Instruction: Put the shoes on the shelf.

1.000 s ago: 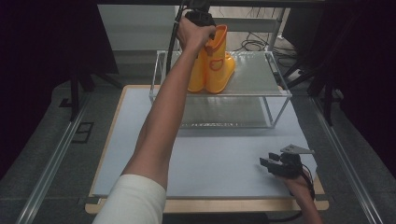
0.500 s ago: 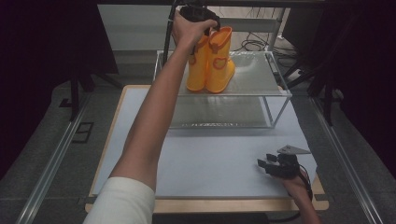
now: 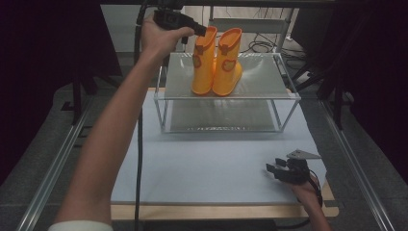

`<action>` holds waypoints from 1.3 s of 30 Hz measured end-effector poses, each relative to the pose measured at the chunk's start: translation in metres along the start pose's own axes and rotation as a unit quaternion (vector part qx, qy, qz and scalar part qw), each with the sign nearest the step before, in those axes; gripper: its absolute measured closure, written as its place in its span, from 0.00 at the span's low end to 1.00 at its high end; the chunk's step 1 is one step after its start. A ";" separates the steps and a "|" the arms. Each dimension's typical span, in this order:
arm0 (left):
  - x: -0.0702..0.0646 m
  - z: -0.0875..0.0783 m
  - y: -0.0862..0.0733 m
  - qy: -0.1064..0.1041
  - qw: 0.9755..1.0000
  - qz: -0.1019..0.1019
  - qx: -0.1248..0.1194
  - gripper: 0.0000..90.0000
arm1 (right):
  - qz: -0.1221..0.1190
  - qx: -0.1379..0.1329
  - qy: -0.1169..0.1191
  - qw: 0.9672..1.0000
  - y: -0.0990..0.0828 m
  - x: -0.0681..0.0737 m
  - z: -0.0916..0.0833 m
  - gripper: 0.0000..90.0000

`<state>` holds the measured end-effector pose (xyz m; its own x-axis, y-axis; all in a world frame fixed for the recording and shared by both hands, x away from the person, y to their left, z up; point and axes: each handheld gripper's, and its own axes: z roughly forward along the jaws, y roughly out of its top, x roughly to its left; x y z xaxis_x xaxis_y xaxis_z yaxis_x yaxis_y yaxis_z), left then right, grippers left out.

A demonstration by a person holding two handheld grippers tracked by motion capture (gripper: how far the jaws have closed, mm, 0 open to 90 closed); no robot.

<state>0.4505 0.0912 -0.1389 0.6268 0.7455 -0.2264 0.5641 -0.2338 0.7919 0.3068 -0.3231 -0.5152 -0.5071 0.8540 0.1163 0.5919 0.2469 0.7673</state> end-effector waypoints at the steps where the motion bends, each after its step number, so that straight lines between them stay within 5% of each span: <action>1: -0.003 -0.007 -0.011 -0.004 1.000 0.007 0.007 0.96 | 0.002 -0.002 -0.001 1.000 0.000 0.000 -0.001 0.52; 9: -0.005 -0.020 -0.043 -0.005 0.999 0.027 0.022 0.99 | 0.002 -0.004 0.000 1.000 0.001 0.000 -0.003 0.52; 19: 0.011 -0.027 -0.085 0.008 0.999 0.022 0.027 0.99 | 0.001 -0.004 0.000 1.000 0.001 0.000 -0.002 0.52; 28: 0.040 -0.007 -0.119 0.017 0.999 -0.002 0.042 1.00 | 0.001 -0.004 -0.004 1.000 0.000 0.000 -0.001 0.52; 31: 0.052 0.003 -0.133 0.005 0.999 -0.021 0.036 1.00 | 0.001 -0.004 -0.005 1.000 0.000 -0.001 -0.001 0.52; 39: 0.068 0.031 -0.146 0.014 0.998 -0.043 0.052 1.00 | 0.000 -0.005 -0.007 1.000 -0.001 -0.002 0.000 0.52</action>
<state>0.4275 0.1567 -0.2879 0.5588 0.7828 -0.2738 0.6686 -0.2299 0.7072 0.3073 -0.3250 -0.5156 -0.4972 0.8610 0.1074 0.5861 0.2420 0.7733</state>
